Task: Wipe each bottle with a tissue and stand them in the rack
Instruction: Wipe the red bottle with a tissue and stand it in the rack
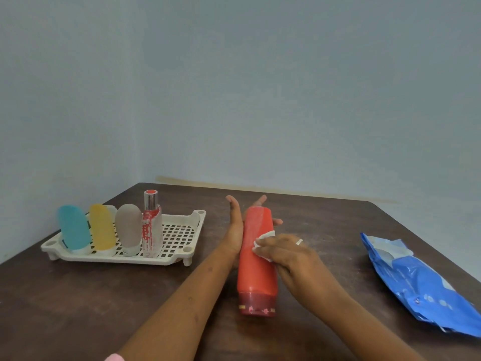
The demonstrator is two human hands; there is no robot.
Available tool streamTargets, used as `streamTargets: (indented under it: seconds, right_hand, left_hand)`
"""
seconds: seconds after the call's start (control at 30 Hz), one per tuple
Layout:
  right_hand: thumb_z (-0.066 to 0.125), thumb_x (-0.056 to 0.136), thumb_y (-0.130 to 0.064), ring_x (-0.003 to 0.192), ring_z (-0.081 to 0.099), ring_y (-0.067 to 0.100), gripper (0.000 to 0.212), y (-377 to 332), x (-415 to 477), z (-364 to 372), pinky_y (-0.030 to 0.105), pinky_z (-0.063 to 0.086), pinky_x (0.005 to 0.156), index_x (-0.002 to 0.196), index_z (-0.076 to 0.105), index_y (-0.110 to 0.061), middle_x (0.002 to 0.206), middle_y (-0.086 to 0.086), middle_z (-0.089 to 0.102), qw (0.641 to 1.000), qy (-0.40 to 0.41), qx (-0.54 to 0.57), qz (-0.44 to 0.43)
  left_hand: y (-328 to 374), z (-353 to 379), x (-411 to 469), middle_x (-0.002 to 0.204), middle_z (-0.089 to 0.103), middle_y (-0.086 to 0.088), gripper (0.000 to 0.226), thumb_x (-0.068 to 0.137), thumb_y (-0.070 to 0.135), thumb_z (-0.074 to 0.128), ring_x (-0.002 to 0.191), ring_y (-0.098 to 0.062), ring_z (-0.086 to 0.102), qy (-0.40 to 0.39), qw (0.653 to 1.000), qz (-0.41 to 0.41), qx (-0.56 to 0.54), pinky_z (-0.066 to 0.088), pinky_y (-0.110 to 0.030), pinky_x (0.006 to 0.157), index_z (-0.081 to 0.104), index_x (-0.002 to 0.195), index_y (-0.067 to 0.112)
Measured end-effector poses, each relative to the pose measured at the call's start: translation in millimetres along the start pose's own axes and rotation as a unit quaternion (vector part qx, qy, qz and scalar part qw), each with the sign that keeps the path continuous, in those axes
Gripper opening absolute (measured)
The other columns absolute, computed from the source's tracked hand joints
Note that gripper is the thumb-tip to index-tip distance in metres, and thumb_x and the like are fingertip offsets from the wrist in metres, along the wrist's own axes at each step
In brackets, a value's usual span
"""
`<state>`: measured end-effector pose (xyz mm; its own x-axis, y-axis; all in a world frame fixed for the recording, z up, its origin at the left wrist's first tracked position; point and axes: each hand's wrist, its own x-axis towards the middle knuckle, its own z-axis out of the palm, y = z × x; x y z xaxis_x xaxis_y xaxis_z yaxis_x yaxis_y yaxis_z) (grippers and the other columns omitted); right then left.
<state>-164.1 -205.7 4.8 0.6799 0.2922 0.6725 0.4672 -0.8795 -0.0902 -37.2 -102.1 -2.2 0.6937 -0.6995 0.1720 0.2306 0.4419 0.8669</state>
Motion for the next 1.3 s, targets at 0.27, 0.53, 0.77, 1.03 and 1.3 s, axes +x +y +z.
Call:
streamTargets:
  seconds: [0.27,0.53,0.77,1.03,1.3]
  right_hand:
    - [0.042,0.082,-0.023,0.1,0.063,0.011,0.035,-4,30,-2,0.019,0.038,0.092,0.102,0.072,-0.02,0.105,-0.004,0.07,0.991,-0.047,-0.121,-0.034]
    - [0.046,0.093,-0.008,0.109,0.056,0.012,0.029,23,69,-4,0.014,0.039,0.087,0.113,0.067,-0.014,0.116,0.001,0.066,0.989,-0.029,0.027,0.144]
    - [0.048,0.092,-0.011,0.099,0.055,0.006,0.024,34,78,-3,0.005,0.038,0.072,0.1,0.07,-0.014,0.109,-0.006,0.065,0.938,-0.034,0.184,0.293]
    - [0.054,0.09,-0.017,0.096,0.06,0.004,0.019,35,79,3,0.019,0.048,0.077,0.09,0.071,-0.024,0.101,-0.014,0.067,0.927,-0.024,0.245,0.282]
    - [0.06,0.09,-0.016,0.091,0.061,-0.004,0.014,48,62,5,0.014,0.047,0.079,0.093,0.071,-0.024,0.097,-0.015,0.069,0.926,0.032,0.281,0.248]
  left_hand:
    - [3,-3,-1,0.097,0.071,-0.01,0.105,0.056,0.091,0.017,0.088,-0.021,0.068,0.0,0.999,-0.018,-0.037,0.055,-0.037,0.077,0.05,0.138,0.034]
    - [2,3,-2,0.076,0.065,-0.023,0.105,0.061,0.088,0.016,0.061,-0.031,0.066,-0.028,0.997,-0.064,0.024,0.056,-0.037,0.06,0.066,0.102,0.006]
    - [1,-1,1,0.079,0.061,-0.02,0.108,0.061,0.088,0.011,0.059,-0.03,0.065,-0.074,0.991,-0.109,0.036,0.055,-0.033,0.058,0.053,0.119,0.007]
    - [1,-10,4,0.082,0.06,-0.019,0.114,0.056,0.094,0.016,0.061,-0.029,0.065,-0.063,0.989,-0.13,0.044,0.056,-0.033,0.06,0.056,0.104,-0.001]
    - [1,-5,4,0.075,0.064,-0.014,0.109,0.046,0.097,0.036,0.058,-0.027,0.067,-0.075,0.988,-0.109,0.074,0.057,-0.031,0.056,0.058,0.117,0.018]
